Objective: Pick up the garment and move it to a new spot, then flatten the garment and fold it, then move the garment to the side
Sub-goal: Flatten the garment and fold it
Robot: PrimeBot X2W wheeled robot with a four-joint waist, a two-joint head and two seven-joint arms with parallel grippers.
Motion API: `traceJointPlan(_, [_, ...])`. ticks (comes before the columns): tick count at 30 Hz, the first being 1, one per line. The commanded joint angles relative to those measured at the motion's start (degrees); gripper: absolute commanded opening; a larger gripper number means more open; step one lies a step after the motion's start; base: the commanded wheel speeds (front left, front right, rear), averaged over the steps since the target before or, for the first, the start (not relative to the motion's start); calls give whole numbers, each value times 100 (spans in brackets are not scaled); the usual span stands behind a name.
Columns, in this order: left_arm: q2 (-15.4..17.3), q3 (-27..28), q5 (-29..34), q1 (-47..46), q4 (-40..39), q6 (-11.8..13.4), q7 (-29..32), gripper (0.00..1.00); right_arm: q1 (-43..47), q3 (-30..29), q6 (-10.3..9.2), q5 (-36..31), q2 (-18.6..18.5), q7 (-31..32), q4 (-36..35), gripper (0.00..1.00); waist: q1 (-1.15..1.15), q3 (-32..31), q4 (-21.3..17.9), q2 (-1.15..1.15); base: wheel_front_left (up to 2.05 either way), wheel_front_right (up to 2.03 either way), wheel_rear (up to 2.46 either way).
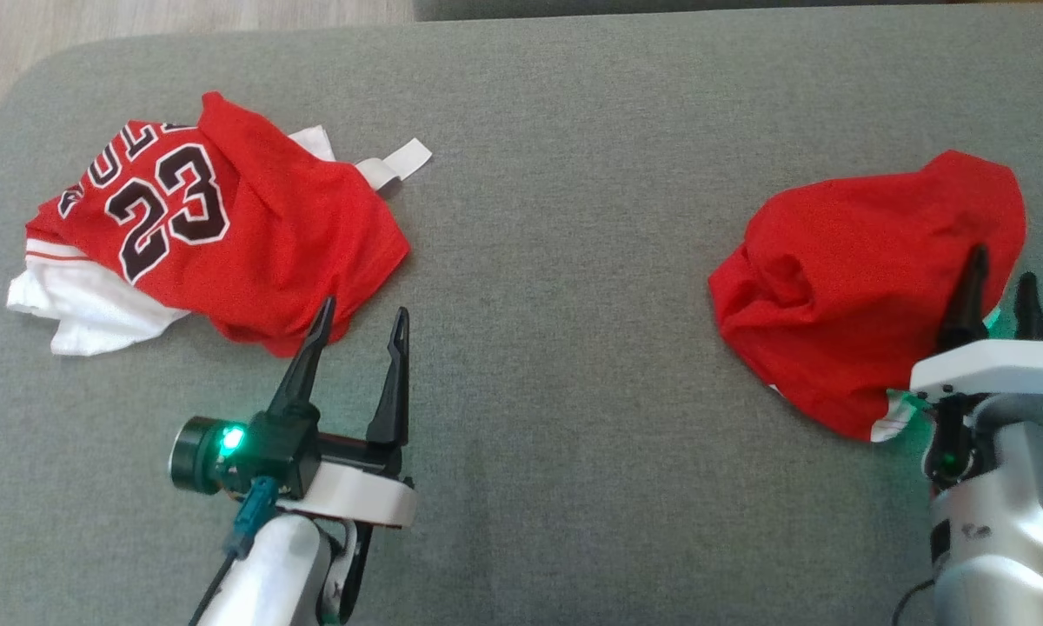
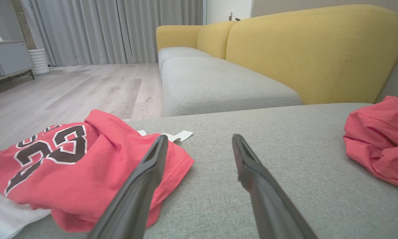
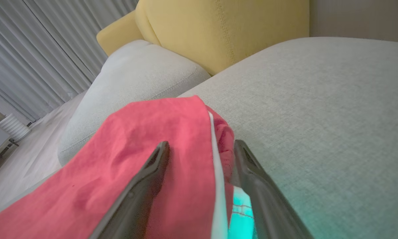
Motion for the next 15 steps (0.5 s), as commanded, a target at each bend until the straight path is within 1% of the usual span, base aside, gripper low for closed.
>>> traceJointPlan(1, [15,258,61,-256,-131,-8,-54,100,-209,137,44,11,-30,-62,-60,100,-1,8,8,0,0,0,0])
traceJointPlan(3, [-2,277,82,-257,-116,-25,-54,100,-292,204,44,135,-30,-62,120,98,-1,16,8,0,0,0,0])
traceJointPlan(4, [-8,289,93,-259,-111,-31,-54,100,-325,253,44,191,-30,-62,173,62,-1,23,6,0,0,0,0])
traceJointPlan(5, [-13,302,101,-263,-104,-39,-54,100,-351,334,44,249,-30,-62,187,0,-1,26,4,0,0,0,0])
traceJointPlan(10, [-20,389,125,-241,-72,-60,-54,100,-366,657,44,440,-30,-62,183,0,-1,-21,-41,0,0,0,0])
traceJointPlan(13, [-19,440,134,-190,-54,-70,-54,100,-346,672,44,351,-30,-62,-56,0,-1,-101,-84,0,0,0,0])
traceJointPlan(15, [-40,463,131,-167,-52,-84,-54,100,-347,576,44,215,-30,-62,-274,0,-1,-173,-96,0,0,0,0])
